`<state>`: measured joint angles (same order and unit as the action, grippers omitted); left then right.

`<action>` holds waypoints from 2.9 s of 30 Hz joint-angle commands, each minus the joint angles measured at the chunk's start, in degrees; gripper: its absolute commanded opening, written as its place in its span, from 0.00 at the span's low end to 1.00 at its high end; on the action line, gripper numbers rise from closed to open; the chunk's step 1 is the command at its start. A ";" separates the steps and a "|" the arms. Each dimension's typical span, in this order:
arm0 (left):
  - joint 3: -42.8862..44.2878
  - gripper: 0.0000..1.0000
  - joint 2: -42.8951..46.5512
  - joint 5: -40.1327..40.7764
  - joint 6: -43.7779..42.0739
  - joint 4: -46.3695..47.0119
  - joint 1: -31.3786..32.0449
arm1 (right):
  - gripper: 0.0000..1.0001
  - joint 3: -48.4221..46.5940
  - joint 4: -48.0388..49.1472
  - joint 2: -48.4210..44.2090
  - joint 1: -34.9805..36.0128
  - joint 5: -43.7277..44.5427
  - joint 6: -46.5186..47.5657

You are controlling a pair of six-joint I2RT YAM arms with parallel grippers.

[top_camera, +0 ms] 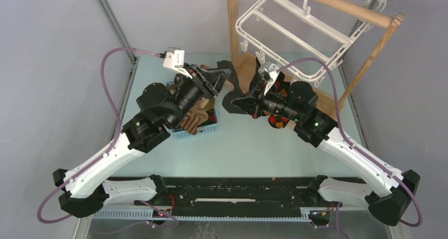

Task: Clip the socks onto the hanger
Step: Pick up the sock from the bin.

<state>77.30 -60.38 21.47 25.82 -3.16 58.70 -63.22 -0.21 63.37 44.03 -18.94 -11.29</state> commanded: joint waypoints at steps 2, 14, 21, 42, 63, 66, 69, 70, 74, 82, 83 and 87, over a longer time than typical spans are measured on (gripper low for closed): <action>-3.35 0.49 2.99 -15.11 7.69 -4.26 -9.78 | 0.00 3.49 5.13 -5.65 -0.38 -20.66 -3.98; -33.03 0.87 24.69 -53.56 -13.08 6.08 -19.66 | 0.00 10.26 6.43 -11.51 -4.32 -20.79 -12.16; -45.03 0.87 30.86 -53.40 -17.90 16.78 -19.58 | 0.00 11.80 6.28 -13.84 -7.10 -18.23 -16.83; -41.93 0.68 5.66 -56.64 20.97 46.39 -16.35 | 0.00 12.16 7.68 -14.35 -9.14 -17.71 -17.26; -37.94 0.00 1.92 -56.62 25.66 47.73 -16.01 | 0.00 12.24 7.07 -13.87 -8.08 -18.09 -14.45; -39.35 0.00 3.00 -55.51 28.82 45.41 -17.39 | 0.16 12.24 6.34 -15.12 -9.43 -20.51 -10.99; -40.66 0.00 5.11 -55.61 35.63 41.61 -20.50 | 0.44 12.24 2.11 -17.92 -12.19 -25.20 -4.36; -40.80 0.00 5.93 -55.66 37.72 39.46 -21.38 | 0.50 12.24 0.74 -19.06 -13.06 -27.13 -0.10; -38.87 0.00 8.32 -55.79 43.95 22.74 -24.13 | 0.68 11.67 -12.70 -24.10 -13.72 -35.35 22.58; -37.69 0.00 3.20 -67.39 64.70 22.57 -25.18 | 0.77 11.46 -27.09 -28.44 -6.65 -32.65 74.35; -37.15 0.00 2.97 -68.25 65.15 22.54 -25.17 | 0.76 11.45 -25.51 -27.89 -5.03 -30.19 75.62; -36.29 0.00 2.54 -70.47 67.02 22.55 -25.12 | 0.73 12.64 -20.64 -25.53 0.84 -24.49 78.94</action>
<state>36.56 -58.15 -43.68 87.07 18.44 33.82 -50.96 -23.46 35.59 40.86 -49.47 55.33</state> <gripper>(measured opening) 0.011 0.744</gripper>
